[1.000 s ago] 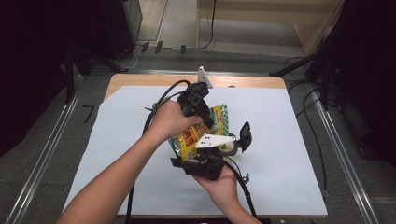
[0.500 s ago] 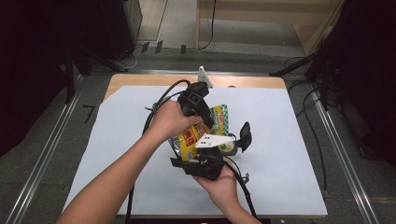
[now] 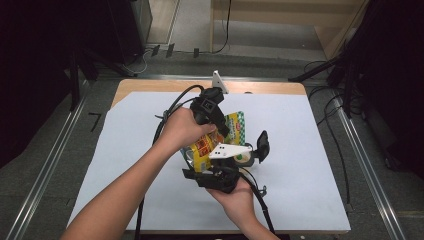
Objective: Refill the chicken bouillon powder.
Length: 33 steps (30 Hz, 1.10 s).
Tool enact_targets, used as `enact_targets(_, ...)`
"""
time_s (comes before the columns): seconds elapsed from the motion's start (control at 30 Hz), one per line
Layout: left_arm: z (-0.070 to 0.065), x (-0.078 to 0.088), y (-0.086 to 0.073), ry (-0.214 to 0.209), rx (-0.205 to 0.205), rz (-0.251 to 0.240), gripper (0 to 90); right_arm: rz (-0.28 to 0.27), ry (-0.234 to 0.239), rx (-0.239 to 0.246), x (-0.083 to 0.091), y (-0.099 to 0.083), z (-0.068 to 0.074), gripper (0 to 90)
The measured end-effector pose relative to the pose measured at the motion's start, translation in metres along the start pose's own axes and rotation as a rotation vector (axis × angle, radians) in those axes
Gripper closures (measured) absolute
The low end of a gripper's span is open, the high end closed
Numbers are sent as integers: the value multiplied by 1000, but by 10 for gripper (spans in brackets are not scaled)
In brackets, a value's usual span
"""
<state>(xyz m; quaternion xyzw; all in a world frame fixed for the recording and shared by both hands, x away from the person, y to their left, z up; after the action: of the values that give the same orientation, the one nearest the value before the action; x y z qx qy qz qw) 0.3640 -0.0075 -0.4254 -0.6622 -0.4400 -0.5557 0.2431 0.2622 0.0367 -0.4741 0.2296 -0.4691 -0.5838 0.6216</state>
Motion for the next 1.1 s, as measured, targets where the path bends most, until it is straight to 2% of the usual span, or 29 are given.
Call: enact_targets(1.1,-3,-1,0,1,-4,4,856,-2,-3,3,0,-1,0,647)
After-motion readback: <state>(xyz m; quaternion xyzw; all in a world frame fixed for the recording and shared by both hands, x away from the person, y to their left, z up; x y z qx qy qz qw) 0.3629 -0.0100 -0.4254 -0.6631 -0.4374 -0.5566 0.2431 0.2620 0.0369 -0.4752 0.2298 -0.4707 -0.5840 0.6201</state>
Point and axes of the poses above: each handheld gripper's, and its own axes: x roughly backward along the jaws, y roughly out of its top, z roughly to its left, the point moved 10 cm from there along -x, roughly forward along the jaws, and after that the axes turned 11 degrees about y, right-handed, at the moved point
